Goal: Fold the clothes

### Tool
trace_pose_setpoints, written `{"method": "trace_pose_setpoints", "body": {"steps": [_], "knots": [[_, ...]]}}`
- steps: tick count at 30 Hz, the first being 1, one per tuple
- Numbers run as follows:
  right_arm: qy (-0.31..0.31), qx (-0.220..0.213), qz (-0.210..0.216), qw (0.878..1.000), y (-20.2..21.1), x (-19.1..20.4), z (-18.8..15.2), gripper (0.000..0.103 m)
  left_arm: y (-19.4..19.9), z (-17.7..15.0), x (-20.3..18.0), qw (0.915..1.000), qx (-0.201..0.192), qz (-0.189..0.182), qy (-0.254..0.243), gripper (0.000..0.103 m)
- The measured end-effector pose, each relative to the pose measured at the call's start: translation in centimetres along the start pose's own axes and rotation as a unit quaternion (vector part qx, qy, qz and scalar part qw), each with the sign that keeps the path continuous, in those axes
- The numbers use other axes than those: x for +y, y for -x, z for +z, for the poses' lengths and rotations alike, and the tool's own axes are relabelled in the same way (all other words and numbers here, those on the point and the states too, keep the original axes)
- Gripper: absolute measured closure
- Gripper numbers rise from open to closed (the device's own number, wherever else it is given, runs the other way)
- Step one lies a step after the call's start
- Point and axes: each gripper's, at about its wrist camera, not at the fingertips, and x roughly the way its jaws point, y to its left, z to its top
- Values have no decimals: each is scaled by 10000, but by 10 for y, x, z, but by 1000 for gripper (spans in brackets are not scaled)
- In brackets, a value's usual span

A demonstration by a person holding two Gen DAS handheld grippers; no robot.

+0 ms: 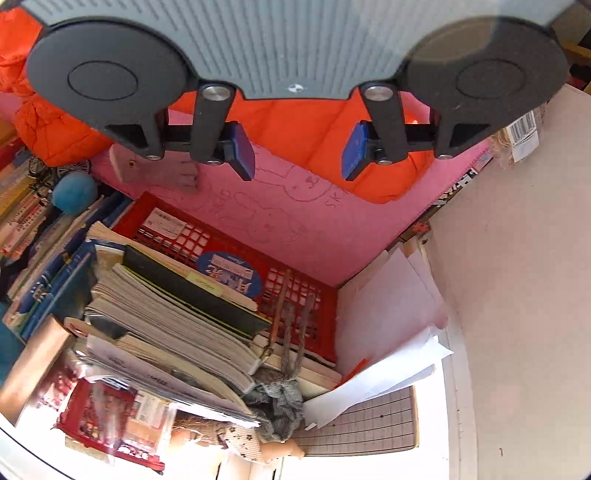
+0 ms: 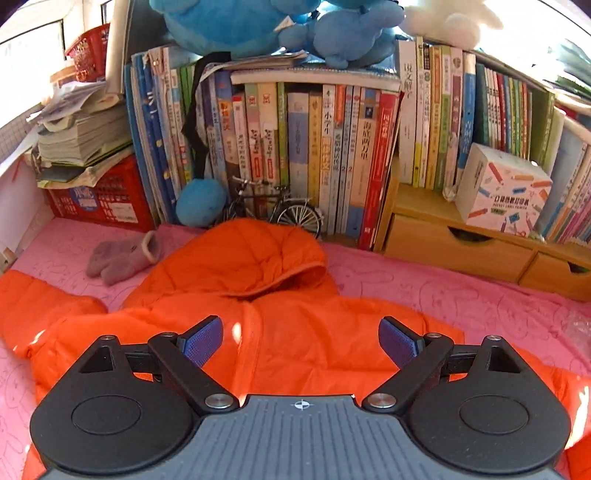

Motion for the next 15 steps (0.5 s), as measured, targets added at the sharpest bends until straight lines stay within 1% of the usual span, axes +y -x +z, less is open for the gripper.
{"method": "trace_pose_setpoints", "body": {"steps": [2, 3, 5, 6, 8, 9, 10, 11, 12, 13, 15], "knots": [[116, 142, -34, 9998, -43, 0, 26, 11, 14, -6, -13, 9985, 12, -506, -186, 50], [149, 248, -33, 9996, -65, 0, 37, 11, 20, -9, -20, 9967, 19, -757, -279, 48], [229, 595, 24, 9980, -107, 3, 51, 11, 33, -18, -34, 9910, 85, -1260, -436, 47], [287, 743, 69, 9968, -123, 7, 54, 11, 39, -24, -43, 9871, 128, -1504, -536, 46], [364, 1085, 161, 9933, -152, 15, 55, 11, 44, -40, -65, 9794, 237, -1846, -786, 44], [340, 1296, 208, 9908, -162, 18, 54, 11, 42, -50, -75, 9766, 344, -1931, -886, 44], [263, 1562, 314, 9869, -172, 22, 50, 19, 40, -59, -85, 9735, 454, -2012, -985, 44], [204, 1702, 393, 9844, -175, 24, 47, 31, 36, -65, -93, 9715, 617, -2055, -1006, 44], [236, 1684, 380, 9847, -173, 28, 43, 62, 32, -72, -100, 9692, 783, -2097, -1024, 44], [282, 1629, 359, 9856, -168, 32, 40, 85, 28, -78, -107, 9667, 948, -2137, -1041, 44], [507, 1167, 255, 9916, -142, 37, 42, 92, 26, -84, -115, 9628, 1058, -2237, -1086, 44]]}}
